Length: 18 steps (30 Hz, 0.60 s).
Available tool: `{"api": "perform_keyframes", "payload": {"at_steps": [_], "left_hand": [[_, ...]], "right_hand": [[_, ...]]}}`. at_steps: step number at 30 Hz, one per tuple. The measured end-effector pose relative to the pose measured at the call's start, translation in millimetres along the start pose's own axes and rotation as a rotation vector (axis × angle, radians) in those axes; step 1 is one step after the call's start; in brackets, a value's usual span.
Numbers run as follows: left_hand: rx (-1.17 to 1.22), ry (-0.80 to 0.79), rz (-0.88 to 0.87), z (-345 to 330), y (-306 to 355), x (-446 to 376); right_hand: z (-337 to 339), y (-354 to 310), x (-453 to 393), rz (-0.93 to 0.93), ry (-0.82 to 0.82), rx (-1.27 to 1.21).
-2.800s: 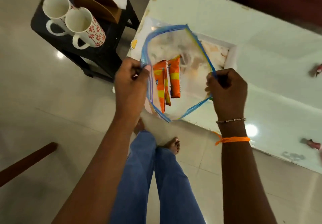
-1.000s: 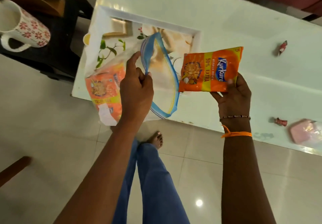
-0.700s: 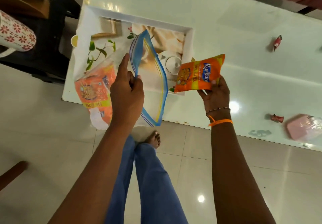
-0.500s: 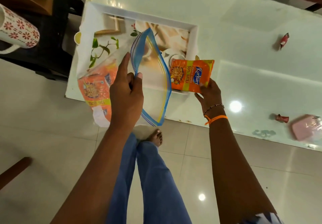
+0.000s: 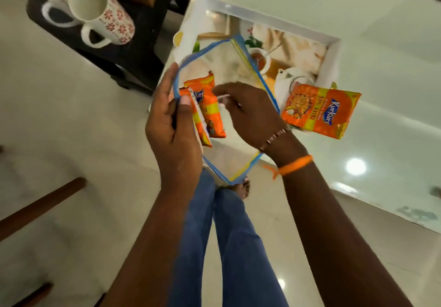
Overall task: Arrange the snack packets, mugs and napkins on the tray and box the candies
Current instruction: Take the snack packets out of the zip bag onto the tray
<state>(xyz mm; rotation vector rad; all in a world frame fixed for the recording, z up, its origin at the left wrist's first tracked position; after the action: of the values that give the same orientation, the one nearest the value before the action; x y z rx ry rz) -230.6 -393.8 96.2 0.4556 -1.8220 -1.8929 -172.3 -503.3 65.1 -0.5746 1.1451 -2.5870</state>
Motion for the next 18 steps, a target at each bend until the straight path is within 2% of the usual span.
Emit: {"api": "perform_keyframes", "payload": {"at_steps": [2,5,11,13,16,18], "left_hand": [[-0.011,0.008,-0.032,11.0,3.3,-1.4],[-0.018,-0.004,-0.042,20.7,6.2,-2.6],[-0.063,-0.065,-0.028,23.9,4.2,-2.6],[-0.072,-0.104,-0.002,22.7,0.8,-3.0],[-0.090,-0.144,0.013,17.6,-4.0,-5.8],[-0.087,-0.186,0.032,10.5,-8.1,-6.7]], "right_hand": [[-25.8,-6.9,-29.1,0.055,-0.093,0.157],[-66.8,-6.1,-67.6,-0.006,-0.280,0.329],[-104.0,-16.1,-77.3,-0.068,-0.270,0.480],[-95.6,-22.1,-64.7,-0.049,-0.255,0.466],[-75.3,-27.3,-38.4,-0.025,-0.389,0.379],[-59.4,-22.1,-28.1,-0.063,-0.382,0.372]]}}
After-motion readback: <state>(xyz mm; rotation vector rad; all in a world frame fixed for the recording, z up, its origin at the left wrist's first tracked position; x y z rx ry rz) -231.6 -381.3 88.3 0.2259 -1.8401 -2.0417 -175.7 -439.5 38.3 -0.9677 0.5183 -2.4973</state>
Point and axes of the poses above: each hand's wrist, its own x-axis away from the middle knuckle, its own z-axis out of the back of the hand, y = z × x, the point moved 5 cm from there along -x, towards the middle knuckle, and after that the axes turned 9 degrees about x, right-handed, at the moved point
